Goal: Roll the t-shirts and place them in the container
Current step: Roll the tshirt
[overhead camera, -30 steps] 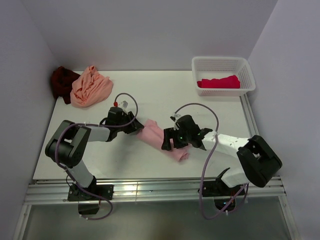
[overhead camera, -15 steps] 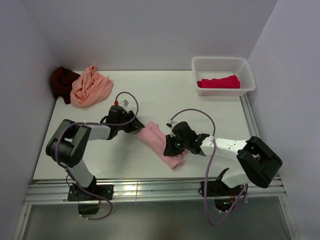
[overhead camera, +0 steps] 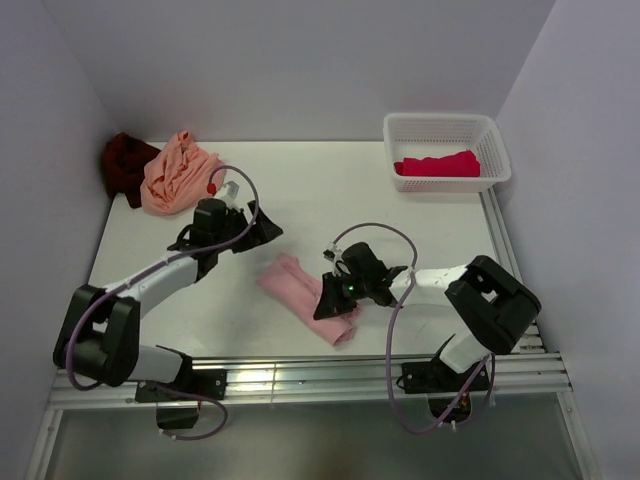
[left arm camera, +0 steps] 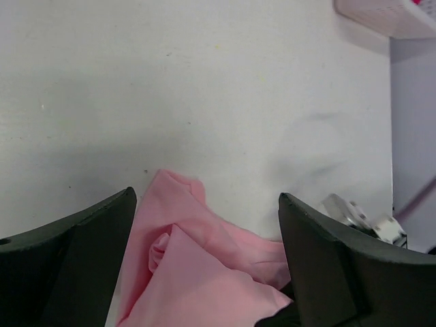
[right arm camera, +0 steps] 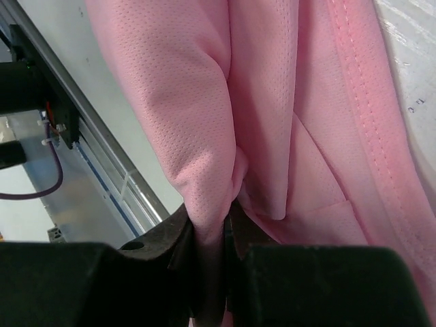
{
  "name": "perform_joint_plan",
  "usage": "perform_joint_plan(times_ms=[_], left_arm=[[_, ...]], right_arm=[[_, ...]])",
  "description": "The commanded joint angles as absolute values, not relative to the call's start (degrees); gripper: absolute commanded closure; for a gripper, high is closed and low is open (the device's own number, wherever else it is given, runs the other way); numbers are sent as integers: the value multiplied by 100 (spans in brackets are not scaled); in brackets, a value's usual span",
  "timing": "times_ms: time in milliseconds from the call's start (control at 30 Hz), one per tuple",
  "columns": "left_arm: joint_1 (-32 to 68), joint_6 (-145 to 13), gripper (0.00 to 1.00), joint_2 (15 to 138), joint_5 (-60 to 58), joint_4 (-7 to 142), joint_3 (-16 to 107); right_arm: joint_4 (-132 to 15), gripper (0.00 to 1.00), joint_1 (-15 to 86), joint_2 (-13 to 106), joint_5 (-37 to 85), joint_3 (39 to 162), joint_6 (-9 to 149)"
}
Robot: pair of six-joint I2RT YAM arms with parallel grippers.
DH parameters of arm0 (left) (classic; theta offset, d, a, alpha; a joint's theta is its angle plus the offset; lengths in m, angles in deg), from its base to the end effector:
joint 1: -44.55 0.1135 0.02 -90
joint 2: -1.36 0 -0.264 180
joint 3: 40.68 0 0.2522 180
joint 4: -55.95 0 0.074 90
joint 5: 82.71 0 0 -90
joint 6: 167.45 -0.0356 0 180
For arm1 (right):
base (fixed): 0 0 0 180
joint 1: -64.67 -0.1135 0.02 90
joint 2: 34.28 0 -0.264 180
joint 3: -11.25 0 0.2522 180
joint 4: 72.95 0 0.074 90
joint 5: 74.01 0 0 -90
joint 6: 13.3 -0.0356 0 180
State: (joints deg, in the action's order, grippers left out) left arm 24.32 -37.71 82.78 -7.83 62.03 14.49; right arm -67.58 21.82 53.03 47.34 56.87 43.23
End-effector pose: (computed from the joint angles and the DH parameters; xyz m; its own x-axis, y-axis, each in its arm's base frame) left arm 0.2768 -0.1119 0.2050 -0.7315 -0.3882 -0.5606 0.0949 0.7562 -0.6475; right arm 0.1832 0.1952 0.1330 -0.9113 -0.2029 -0.3582 -0.4052 0.5958 0.6934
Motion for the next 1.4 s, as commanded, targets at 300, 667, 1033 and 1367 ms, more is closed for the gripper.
perform_joint_plan(times_ms=[300, 667, 1033, 1367], left_arm=[[2434, -3554, 9, 7325, -800, 6506, 201], [2425, -3333, 20, 8141, -1143, 5487, -90], [2425, -3324, 100, 9100, -1276, 5212, 621], [2434, -3746, 100, 9663, -1161, 5811, 1501]], right_arm=[[-6623, 94, 2300, 5730, 4526, 6008, 4286], [-6973, 97, 2362, 5950, 4842, 5973, 4111], [-6318, 25, 2353, 5581, 4272, 6068, 4321], [-5076, 21, 2310, 4650, 2936, 6368, 4752]])
